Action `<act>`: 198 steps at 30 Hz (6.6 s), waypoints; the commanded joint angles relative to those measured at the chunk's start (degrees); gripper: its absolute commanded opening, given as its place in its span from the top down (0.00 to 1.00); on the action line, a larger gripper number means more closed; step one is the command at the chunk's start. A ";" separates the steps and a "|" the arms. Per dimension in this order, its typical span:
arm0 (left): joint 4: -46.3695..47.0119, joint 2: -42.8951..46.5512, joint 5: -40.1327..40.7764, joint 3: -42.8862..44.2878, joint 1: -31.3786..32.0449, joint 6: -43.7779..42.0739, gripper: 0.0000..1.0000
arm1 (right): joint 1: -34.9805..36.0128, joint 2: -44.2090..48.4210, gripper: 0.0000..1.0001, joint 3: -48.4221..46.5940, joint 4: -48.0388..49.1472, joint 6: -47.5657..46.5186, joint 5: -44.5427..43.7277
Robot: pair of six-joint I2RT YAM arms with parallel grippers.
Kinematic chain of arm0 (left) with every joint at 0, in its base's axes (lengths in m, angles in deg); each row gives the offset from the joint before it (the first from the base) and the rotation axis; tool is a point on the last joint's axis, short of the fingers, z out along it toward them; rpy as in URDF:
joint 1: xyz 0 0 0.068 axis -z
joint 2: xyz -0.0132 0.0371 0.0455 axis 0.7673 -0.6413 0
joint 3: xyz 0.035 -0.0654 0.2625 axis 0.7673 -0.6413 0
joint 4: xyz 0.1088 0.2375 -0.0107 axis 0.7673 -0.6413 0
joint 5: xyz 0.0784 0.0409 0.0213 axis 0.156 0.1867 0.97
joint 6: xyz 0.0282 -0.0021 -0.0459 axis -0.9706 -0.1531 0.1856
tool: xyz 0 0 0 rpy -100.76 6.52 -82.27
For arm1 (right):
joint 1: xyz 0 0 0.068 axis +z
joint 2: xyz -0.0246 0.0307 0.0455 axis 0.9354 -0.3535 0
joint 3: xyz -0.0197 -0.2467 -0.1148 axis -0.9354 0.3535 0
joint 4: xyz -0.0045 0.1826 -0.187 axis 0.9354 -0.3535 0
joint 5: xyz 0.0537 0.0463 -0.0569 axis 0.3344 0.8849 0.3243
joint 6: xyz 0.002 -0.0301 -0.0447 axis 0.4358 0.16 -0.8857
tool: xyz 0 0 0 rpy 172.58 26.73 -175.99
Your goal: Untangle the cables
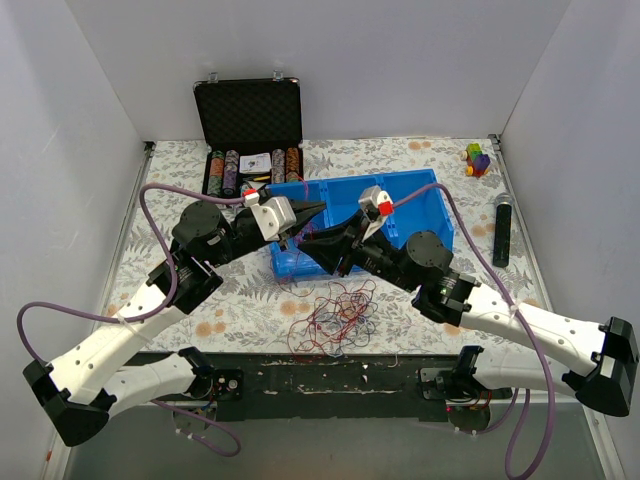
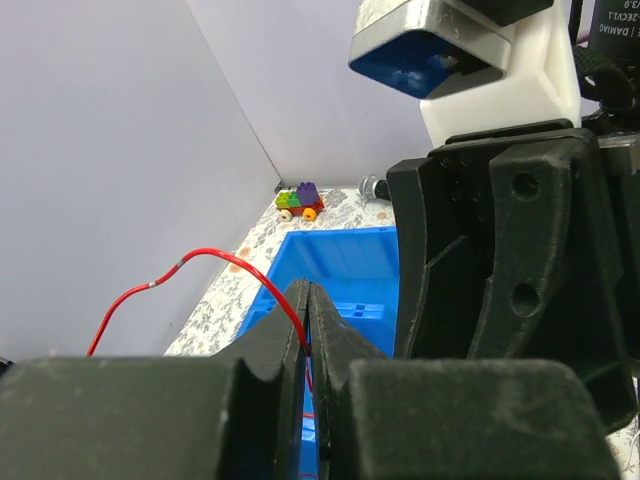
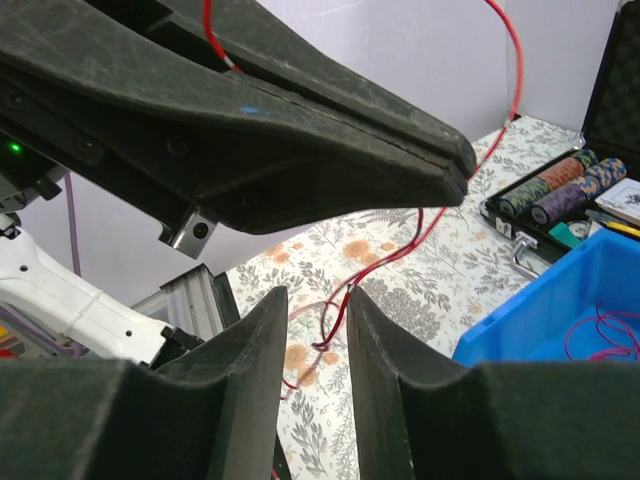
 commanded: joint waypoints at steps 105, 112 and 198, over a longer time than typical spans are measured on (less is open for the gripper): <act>-46.73 16.02 12.73 23.83 -1.44 -10.81 0.02 | -8.67 -31.86 0.49 -30.79 -33.46 -1.45 -16.56; -48.95 18.40 7.01 9.78 -1.36 -16.63 0.02 | -7.09 -11.12 0.45 -11.11 -31.87 1.45 -18.14; -38.39 7.59 -14.78 -0.09 -2.41 -10.55 0.02 | 1.61 1.83 0.99 -8.00 -19.84 -2.59 12.53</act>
